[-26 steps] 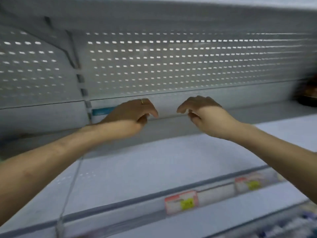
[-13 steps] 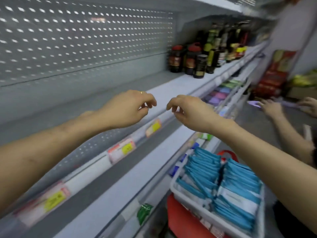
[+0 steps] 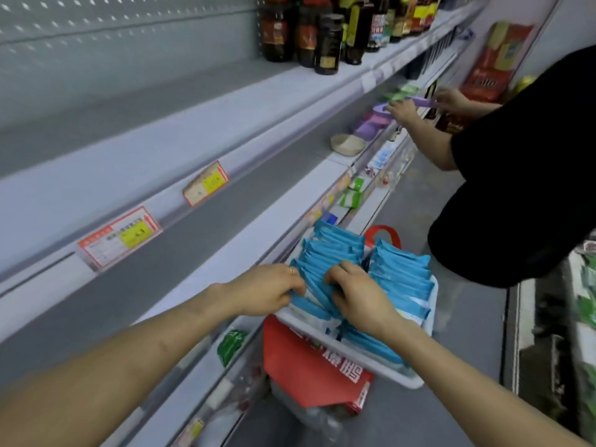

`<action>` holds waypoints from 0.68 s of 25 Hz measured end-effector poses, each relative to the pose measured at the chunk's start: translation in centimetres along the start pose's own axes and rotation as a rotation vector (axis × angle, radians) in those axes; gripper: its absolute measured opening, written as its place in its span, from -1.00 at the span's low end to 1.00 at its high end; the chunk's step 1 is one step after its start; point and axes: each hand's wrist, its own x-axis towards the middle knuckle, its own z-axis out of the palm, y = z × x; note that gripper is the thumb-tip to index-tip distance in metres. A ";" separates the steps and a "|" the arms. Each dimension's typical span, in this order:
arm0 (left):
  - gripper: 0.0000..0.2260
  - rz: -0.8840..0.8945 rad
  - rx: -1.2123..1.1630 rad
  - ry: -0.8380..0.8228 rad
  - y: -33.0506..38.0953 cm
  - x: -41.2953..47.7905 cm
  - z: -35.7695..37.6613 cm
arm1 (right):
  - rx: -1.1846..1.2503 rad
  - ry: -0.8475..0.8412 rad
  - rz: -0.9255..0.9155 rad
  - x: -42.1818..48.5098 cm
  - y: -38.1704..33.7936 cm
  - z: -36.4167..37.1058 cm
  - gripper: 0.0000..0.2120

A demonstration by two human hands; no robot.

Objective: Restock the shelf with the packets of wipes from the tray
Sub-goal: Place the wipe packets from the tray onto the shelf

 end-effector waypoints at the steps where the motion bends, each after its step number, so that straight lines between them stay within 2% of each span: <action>1: -0.68 0.031 0.017 -0.018 0.1 0.1 1.0 | -0.005 0.047 -0.020 -0.2 0.0 -0.1 -0.75; 4: -0.69 0.099 0.095 0.009 -0.1 0.5 3.0 | -0.020 0.119 -0.096 -0.8 -0.5 -0.1 -0.80; 7: -0.73 0.121 0.112 0.003 -0.6 0.7 3.9 | -0.071 0.065 -0.109 -1.1 -1.4 0.6 -0.84; 11: -0.65 0.150 0.137 -0.030 -0.3 1.0 4.2 | -0.174 -0.003 -0.085 -0.9 -2.4 1.7 -0.72; 17: -0.59 0.152 0.153 -0.022 -0.3 1.0 4.4 | -0.078 -0.023 -0.069 -0.4 -3.6 2.4 -0.70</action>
